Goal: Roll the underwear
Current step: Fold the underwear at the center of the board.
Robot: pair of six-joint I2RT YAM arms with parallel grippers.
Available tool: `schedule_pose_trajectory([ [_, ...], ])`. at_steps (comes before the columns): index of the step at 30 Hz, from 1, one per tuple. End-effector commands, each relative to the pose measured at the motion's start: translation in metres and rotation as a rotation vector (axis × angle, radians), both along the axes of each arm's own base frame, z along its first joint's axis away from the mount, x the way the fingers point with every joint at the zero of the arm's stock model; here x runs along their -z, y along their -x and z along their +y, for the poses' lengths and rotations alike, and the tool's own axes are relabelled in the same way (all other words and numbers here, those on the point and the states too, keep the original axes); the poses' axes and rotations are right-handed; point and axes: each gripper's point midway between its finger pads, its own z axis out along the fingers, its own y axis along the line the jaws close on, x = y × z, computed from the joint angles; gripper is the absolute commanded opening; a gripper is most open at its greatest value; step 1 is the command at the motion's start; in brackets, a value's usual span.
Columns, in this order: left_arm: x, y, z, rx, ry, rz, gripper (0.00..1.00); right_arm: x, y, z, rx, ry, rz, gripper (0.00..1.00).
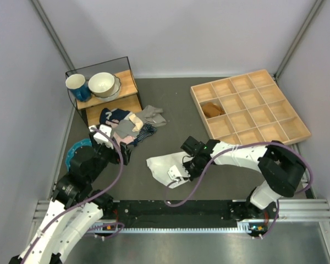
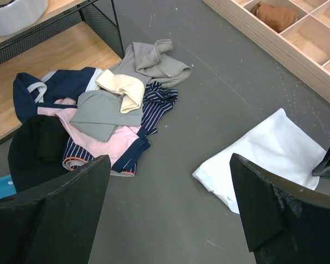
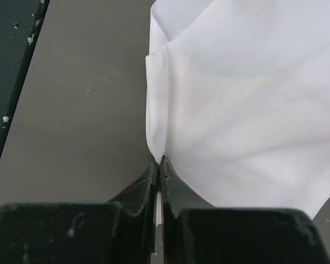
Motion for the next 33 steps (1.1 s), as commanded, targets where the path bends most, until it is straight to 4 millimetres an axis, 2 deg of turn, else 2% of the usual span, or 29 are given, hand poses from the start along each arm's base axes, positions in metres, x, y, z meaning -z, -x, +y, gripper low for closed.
schedule_pose_trajectory([
  [1, -0.009, -0.002, 0.000, 0.008, 0.010, -0.058, 0.95, -0.014, 0.003, 0.007, 0.049, -0.030, 0.112, 0.00],
  [6, -0.009, -0.002, -0.002, 0.012, 0.012, -0.059, 0.96, -0.023, -0.002, 0.014, 0.083, -0.059, 0.178, 0.00],
  [16, -0.008, -0.002, -0.002, 0.014, 0.012, -0.057, 0.95, -0.037, -0.036, 0.027, 0.165, -0.080, 0.213, 0.00],
  [24, -0.008, -0.002, -0.003, 0.018, 0.014, -0.060, 0.96, -0.036, -0.072, 0.029, 0.273, -0.066, 0.210, 0.00],
  [33, -0.007, -0.002, -0.005, 0.027, 0.015, -0.058, 0.96, -0.032, -0.094, 0.030, 0.337, -0.049, 0.199, 0.00],
])
